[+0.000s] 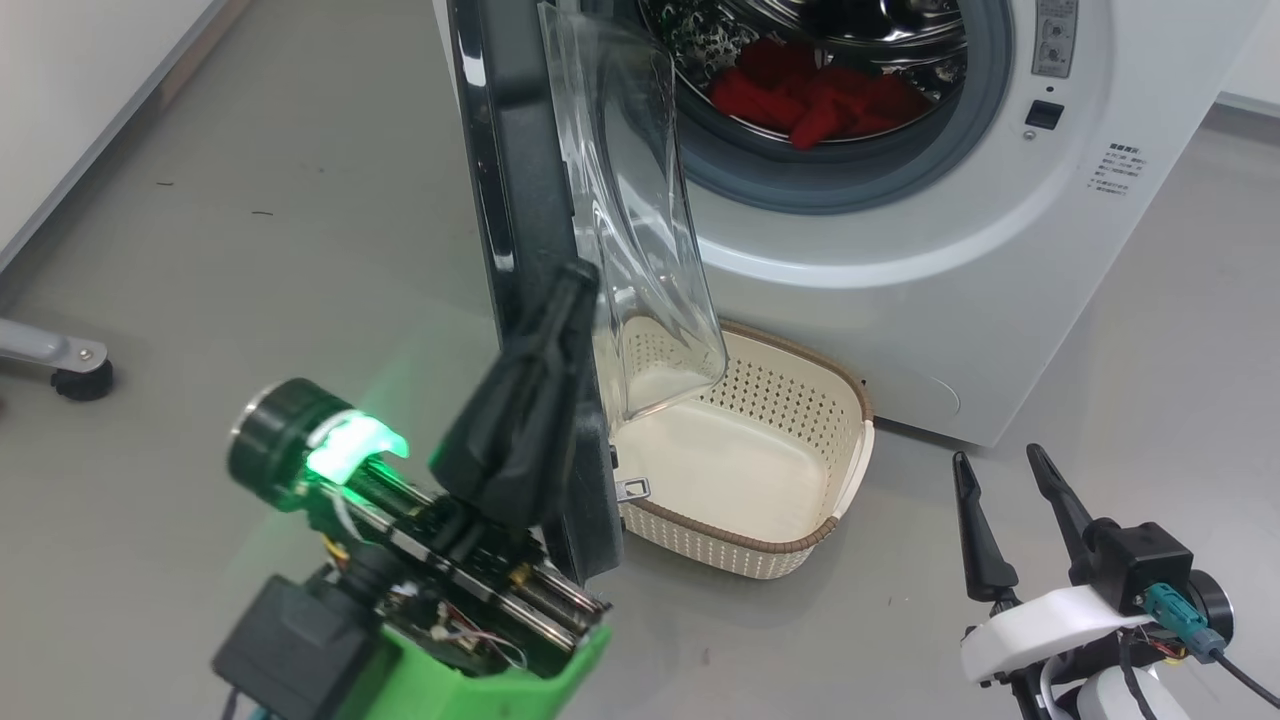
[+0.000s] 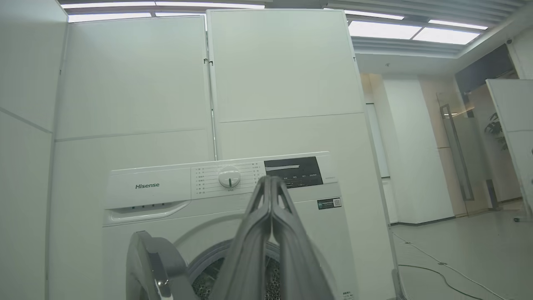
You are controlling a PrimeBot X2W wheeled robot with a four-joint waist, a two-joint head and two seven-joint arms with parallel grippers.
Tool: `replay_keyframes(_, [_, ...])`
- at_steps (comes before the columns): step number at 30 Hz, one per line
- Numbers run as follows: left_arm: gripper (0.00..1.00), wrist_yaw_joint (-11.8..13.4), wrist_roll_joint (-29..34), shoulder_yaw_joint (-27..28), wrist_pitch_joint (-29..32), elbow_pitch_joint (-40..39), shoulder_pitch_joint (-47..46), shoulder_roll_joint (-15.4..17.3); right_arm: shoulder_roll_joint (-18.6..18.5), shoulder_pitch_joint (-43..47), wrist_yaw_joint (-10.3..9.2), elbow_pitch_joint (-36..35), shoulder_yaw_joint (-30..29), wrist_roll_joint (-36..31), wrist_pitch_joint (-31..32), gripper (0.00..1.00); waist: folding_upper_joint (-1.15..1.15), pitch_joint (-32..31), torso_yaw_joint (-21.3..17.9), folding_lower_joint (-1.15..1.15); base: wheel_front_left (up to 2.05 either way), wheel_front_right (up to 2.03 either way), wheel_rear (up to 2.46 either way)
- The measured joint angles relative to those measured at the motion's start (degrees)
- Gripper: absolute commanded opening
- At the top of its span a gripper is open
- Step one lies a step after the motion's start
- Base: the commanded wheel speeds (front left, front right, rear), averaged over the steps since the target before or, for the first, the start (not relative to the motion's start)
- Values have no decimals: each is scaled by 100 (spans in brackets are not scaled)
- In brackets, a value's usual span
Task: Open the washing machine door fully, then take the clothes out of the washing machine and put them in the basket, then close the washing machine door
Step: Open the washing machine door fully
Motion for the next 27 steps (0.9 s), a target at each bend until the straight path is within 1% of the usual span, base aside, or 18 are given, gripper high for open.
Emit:
replay_keyframes(1, [0,0,0,0,0,0,0,0,0,0,0,0,0,0,0,100,0,0,0,0,0,0,0])
replay_keyframes(6, [0,-90,-200,-625,13,238,217,1,24,-36,63,51,7,-47,0,100,0,20,-4,0,0,0,0])
replay_keyframes(11, [0,-116,-407,-1055,383,742,509,8,48,-82,96,73,1,-81,0,100,0,34,-25,0,0,0,0])
replay_keyframes(18, [0,-116,-625,-1168,780,1363,689,45,96,-100,118,113,-30,-108,0,100,0,49,-67,0,0,0,0])
replay_keyframes(21, [0,-116,-665,-1133,932,1581,714,76,110,-105,162,130,-40,-130,0,100,0,61,-82,0,0,0,0])
replay_keyframes(27, [0,-104,-712,-948,1047,1923,740,83,129,-122,164,153,-93,-144,0,100,0,84,-110,0,0,0,0])
